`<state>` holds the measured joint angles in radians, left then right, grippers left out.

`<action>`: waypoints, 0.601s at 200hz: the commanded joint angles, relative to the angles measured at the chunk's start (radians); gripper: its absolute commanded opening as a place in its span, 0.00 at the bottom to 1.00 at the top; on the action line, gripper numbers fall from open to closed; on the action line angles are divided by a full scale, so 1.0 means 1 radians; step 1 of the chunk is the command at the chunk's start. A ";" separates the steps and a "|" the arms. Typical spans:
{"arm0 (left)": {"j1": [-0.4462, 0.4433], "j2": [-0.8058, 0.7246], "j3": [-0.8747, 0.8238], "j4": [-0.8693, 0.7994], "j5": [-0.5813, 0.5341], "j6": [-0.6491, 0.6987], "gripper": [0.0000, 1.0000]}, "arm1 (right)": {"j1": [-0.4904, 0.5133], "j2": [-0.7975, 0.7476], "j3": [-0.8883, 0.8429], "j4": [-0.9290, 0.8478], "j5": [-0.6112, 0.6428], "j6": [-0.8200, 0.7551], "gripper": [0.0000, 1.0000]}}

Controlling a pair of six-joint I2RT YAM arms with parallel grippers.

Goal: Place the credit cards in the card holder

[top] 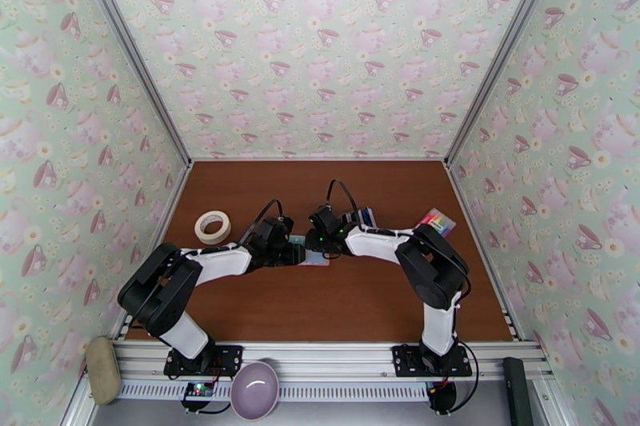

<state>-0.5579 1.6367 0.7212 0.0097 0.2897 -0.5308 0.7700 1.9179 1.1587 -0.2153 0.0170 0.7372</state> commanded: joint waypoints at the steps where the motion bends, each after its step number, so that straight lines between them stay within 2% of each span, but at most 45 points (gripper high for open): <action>1: -0.008 0.033 -0.023 -0.042 -0.050 0.012 0.52 | -0.001 0.035 0.018 0.020 -0.038 0.017 0.38; 37: -0.014 0.036 -0.033 -0.041 -0.075 0.015 0.58 | 0.004 0.042 0.008 0.044 -0.072 0.040 0.38; 120: -0.043 0.054 -0.032 -0.071 -0.141 0.008 0.58 | 0.020 0.068 -0.012 0.125 -0.158 0.110 0.38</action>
<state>-0.5919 1.6367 0.7212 0.0242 0.2390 -0.5243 0.7689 1.9472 1.1587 -0.1242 -0.0608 0.8009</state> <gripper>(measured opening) 0.583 0.376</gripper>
